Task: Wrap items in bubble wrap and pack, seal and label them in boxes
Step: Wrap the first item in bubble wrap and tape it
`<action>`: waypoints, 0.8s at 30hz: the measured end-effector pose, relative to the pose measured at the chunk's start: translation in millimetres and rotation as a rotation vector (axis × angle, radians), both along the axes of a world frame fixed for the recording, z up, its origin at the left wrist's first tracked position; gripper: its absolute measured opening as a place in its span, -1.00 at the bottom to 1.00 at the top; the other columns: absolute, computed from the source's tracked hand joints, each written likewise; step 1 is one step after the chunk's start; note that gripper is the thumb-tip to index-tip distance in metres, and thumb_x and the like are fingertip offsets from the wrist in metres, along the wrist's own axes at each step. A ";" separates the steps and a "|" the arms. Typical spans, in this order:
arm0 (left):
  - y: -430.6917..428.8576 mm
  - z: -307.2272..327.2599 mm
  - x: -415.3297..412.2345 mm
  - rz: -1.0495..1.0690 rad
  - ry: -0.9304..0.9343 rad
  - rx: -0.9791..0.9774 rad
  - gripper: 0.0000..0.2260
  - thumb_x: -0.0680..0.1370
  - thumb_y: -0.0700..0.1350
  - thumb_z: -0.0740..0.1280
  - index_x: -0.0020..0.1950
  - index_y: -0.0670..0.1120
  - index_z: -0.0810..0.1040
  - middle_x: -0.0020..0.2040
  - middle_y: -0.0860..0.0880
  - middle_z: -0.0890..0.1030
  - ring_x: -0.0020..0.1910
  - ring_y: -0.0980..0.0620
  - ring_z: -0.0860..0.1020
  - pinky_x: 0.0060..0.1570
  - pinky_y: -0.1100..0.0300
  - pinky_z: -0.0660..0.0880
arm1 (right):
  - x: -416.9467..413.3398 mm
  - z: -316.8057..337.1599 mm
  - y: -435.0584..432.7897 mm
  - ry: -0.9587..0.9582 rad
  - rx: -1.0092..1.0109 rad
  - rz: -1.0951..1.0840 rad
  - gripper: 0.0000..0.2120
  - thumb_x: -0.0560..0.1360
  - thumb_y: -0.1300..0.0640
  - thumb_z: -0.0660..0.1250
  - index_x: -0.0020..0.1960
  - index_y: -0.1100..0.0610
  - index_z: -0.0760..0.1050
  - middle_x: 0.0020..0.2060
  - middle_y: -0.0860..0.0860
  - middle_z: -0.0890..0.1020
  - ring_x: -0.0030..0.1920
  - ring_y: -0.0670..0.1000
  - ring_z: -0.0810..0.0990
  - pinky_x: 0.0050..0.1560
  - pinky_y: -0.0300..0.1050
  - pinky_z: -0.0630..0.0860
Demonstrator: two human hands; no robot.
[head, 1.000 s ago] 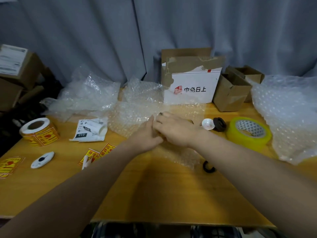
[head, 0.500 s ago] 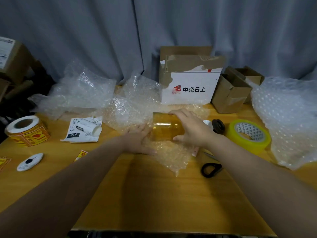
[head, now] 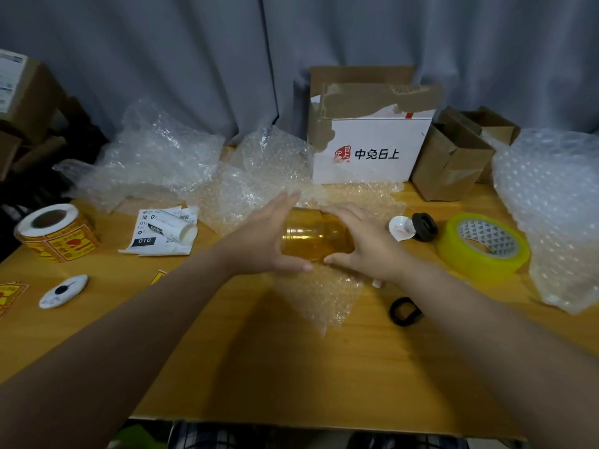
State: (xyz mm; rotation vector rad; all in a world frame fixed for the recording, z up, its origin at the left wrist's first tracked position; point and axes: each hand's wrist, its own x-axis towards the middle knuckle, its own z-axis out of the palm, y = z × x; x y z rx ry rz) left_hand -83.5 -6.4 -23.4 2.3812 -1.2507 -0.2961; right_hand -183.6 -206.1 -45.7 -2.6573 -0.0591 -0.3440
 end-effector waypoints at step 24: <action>-14.0 6.8 -13.4 0.039 -0.210 -0.044 -0.24 0.37 0.14 0.48 0.48 0.10 0.21 0.39 0.03 0.32 0.27 0.03 0.38 0.11 0.23 0.34 | -21.0 8.8 -33.4 0.460 -0.032 0.029 -0.76 0.42 -0.05 0.46 0.03 -0.09 0.48 0.10 -0.03 0.40 0.13 -0.03 0.42 0.06 -0.19 0.46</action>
